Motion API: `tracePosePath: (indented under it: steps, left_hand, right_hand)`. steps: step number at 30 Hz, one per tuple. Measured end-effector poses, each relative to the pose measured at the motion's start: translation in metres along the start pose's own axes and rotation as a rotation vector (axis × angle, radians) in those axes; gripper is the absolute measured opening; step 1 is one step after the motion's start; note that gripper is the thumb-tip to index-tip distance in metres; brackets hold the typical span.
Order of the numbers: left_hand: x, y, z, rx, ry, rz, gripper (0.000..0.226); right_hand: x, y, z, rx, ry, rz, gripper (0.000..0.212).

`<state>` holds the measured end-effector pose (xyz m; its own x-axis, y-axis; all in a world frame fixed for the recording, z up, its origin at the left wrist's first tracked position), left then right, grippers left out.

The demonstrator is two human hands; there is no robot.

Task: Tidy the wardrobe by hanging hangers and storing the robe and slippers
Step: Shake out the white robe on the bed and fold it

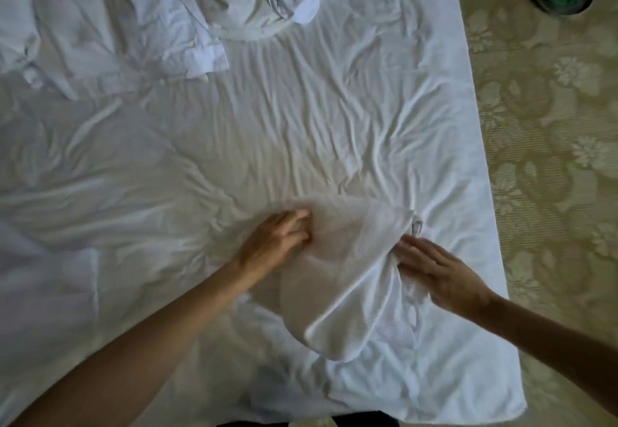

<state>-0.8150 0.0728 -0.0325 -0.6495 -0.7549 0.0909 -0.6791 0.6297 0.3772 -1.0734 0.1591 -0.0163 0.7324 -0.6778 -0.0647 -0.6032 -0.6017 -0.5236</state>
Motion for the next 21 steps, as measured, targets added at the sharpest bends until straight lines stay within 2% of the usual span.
tracePosePath:
  steps: [2,3,4,5,7,9,10,12,13,14,15,17,18,21]
  left_hand:
    - [-0.01,-0.009,-0.007,-0.318,-0.061,-0.406,0.021]
    - [-0.016,-0.009,-0.005,-0.515,-0.099,-0.637,0.03]
    - [-0.023,-0.002,0.0,-0.648,-0.149,-0.818,0.051]
    - [-0.028,0.009,0.004,-0.694,-0.2,-0.921,0.081]
    - [-0.034,0.033,0.012,-0.653,-0.257,-1.026,0.135]
    - [-0.043,0.042,0.02,-0.584,-0.26,-1.154,0.156]
    - [-0.046,0.043,0.026,-0.588,-0.269,-1.219,0.16]
    - [-0.048,0.04,0.035,-0.596,-0.324,-1.306,0.165]
    - [-0.047,0.037,0.038,-0.592,-0.349,-1.316,0.168]
    - [-0.044,0.033,0.042,-0.598,-0.365,-1.315,0.169]
    - [-0.042,0.028,0.046,-0.624,-0.364,-1.312,0.168]
    - [-0.04,0.021,0.053,-0.737,-0.365,-1.284,0.152]
    - [-0.041,0.018,0.055,-0.801,-0.373,-1.272,0.142]
    - [-0.042,0.011,0.056,-0.959,-0.387,-1.224,0.097]
  right_hand:
    - [-0.009,-0.006,0.0,0.028,-0.036,0.068,0.069]
    - [-0.012,-0.007,-0.006,0.113,-0.035,0.109,0.063]
    - [-0.013,-0.009,-0.014,0.237,0.002,0.158,0.051]
    - [-0.011,-0.011,-0.023,0.386,0.044,0.235,0.045]
    - [-0.005,-0.012,-0.039,0.59,0.178,0.432,0.052]
    - [-0.001,-0.008,-0.049,0.628,0.384,0.613,0.047]
    - [-0.002,-0.003,-0.05,0.565,0.476,0.712,0.059]
    - [-0.013,0.016,-0.034,0.532,0.52,1.018,0.101]
    - [-0.021,0.022,-0.023,0.609,0.506,1.21,0.115]
    - [-0.029,0.023,-0.01,0.736,0.476,1.372,0.12]
    - [-0.032,0.02,0.005,0.927,0.443,1.463,0.115]
    - [-0.019,0.008,0.032,1.334,0.364,1.396,0.089]
    - [-0.013,0.006,0.043,1.43,0.317,1.327,0.084]
    - [-0.001,-0.003,0.066,1.585,0.252,1.237,0.088]
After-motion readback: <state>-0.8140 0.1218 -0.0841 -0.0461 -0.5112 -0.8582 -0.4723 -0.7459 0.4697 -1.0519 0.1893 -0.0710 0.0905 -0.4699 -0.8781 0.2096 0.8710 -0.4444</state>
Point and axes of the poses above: each hand's wrist, its own x-axis towards the middle knuckle, its own z-axis out of the palm, y = z × x, the point moved 8 cm from there along x, towards the middle knuckle, and after that the axes turned 8 degrees about x, right-handed, at the moved point
